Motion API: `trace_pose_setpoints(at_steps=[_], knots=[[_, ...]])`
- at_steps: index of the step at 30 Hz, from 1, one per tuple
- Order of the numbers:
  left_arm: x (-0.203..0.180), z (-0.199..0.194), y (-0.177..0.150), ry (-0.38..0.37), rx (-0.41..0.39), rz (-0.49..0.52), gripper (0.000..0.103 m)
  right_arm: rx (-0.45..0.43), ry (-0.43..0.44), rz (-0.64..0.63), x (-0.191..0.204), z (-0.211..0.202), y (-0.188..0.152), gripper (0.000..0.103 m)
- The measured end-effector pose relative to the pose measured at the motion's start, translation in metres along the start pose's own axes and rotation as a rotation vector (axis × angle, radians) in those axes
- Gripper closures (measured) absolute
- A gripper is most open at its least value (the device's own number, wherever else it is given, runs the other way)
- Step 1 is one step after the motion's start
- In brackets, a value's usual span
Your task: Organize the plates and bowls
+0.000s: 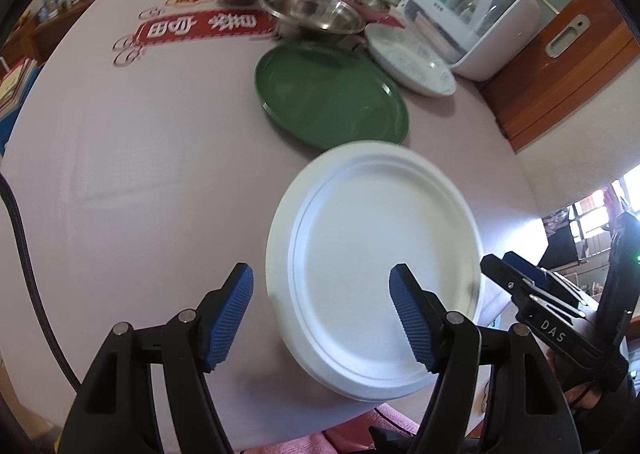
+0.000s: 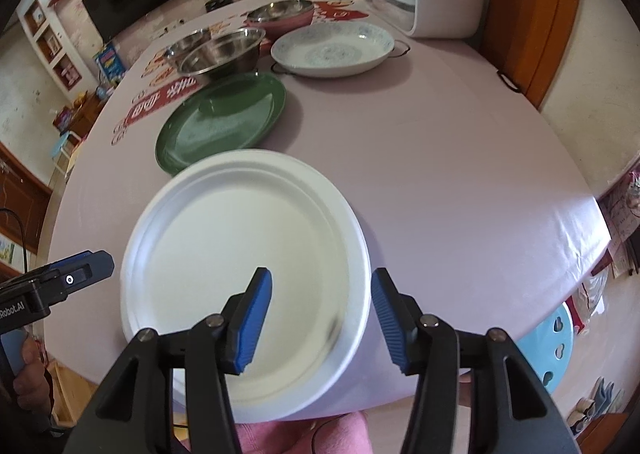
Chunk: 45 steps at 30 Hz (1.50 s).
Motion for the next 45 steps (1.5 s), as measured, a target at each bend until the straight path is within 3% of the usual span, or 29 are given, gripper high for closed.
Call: trace_pose_setpoints(at_steps=[13,19,32,45], knots=[[-0.011,-0.025,0.022,-0.061,-0.071,0.021,0.034,-0.08,0.003,0.028,0.004,-0.018,0.019,0.046],[-0.026,-0.029,0.03,-0.077,-0.073,0.031,0.028,-0.1,0.025,0.029,-0.003,-0.024,0.026,0.04],[-0.08,-0.035,0.037,0.037,-0.126,-0.016,0.022,-0.115,0.167,-0.026,-0.045,-0.016,0.068,0.033],[-0.144,-0.025,0.04,0.139,-0.19,-0.11,0.017,-0.117,0.335,-0.129,-0.097,0.008,0.112,0.032]])
Point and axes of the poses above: each gripper's, at about its wrist camera, not at the fingertips, and z roughly the way its jaws point, x to its left, y to its top, the point moved 1 cm from there along z, roughly the way its jaws point, and after that the axes turned 15 degrees about -x, right-handed, at the moved point
